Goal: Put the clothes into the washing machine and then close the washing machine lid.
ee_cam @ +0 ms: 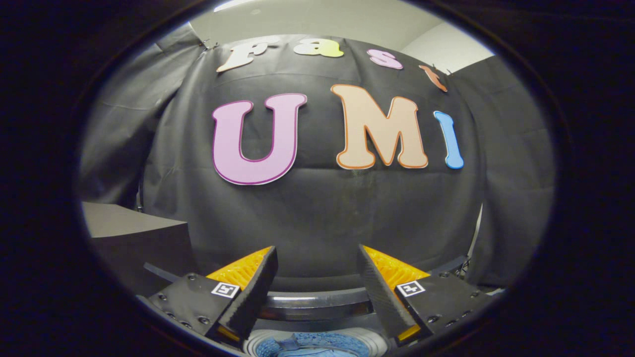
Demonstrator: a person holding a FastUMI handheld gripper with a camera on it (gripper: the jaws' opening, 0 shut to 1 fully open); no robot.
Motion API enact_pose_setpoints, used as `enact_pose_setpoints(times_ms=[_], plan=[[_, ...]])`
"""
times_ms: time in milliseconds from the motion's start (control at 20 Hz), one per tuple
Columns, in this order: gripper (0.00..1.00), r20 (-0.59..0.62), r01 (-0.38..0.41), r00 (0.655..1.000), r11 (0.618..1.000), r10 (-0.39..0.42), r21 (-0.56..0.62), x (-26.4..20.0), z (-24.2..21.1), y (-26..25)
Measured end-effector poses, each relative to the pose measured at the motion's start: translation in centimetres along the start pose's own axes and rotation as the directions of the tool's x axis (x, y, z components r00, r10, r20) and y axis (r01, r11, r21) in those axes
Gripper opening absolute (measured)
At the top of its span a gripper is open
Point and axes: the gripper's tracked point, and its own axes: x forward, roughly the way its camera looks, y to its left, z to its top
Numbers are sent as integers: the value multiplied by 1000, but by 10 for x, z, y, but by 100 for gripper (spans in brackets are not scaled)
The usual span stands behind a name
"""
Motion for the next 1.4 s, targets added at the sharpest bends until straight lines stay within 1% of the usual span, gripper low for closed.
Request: enact_pose_setpoints(times_ms=[550,750,900,1050,1400], plan=[[99,-25,6,1000,1000,-6,-7,-5,-7,0],[99,-123,18,992,1000,-20,-19,-15,-33,-5],[99,-99,36,994,999,-37,-13,-16,-26,-12],[99,-114,33,993,999,-33,-5,-21,-25,-13],[98,-127,17,992,999,-13,28,-55,-15,-13]])
